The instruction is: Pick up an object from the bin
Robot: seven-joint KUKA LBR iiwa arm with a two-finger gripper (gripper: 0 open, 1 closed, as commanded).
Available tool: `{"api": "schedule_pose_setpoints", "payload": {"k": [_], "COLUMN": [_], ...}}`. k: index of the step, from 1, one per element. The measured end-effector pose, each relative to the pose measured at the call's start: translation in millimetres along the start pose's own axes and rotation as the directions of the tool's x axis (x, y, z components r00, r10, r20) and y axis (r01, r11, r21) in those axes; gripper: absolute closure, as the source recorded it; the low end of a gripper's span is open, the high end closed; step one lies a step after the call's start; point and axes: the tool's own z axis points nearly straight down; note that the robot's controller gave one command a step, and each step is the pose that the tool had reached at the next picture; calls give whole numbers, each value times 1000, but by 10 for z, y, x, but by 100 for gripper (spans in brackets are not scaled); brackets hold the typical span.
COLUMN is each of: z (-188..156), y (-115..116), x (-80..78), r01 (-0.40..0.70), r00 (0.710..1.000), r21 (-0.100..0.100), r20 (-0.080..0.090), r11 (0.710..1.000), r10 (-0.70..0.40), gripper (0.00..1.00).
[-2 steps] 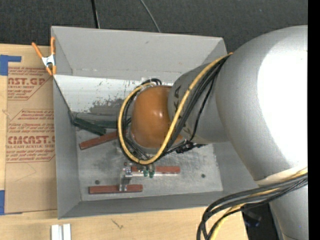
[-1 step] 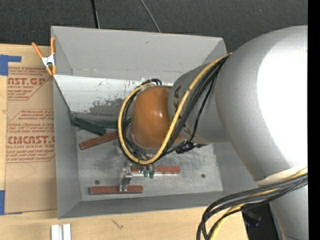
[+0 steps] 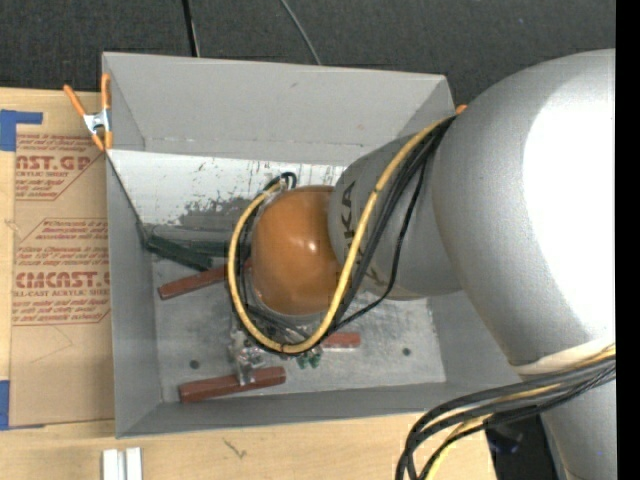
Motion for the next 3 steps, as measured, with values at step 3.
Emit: {"api": "schedule_pose_setpoints", "payload": {"k": [3], "z": [27], "y": [-2], "x": [-71], "r01": [-1], "r00": [999], "r21": [-5], "r20": [42], "r11": [1000], "r10": [2], "gripper": [0]}}
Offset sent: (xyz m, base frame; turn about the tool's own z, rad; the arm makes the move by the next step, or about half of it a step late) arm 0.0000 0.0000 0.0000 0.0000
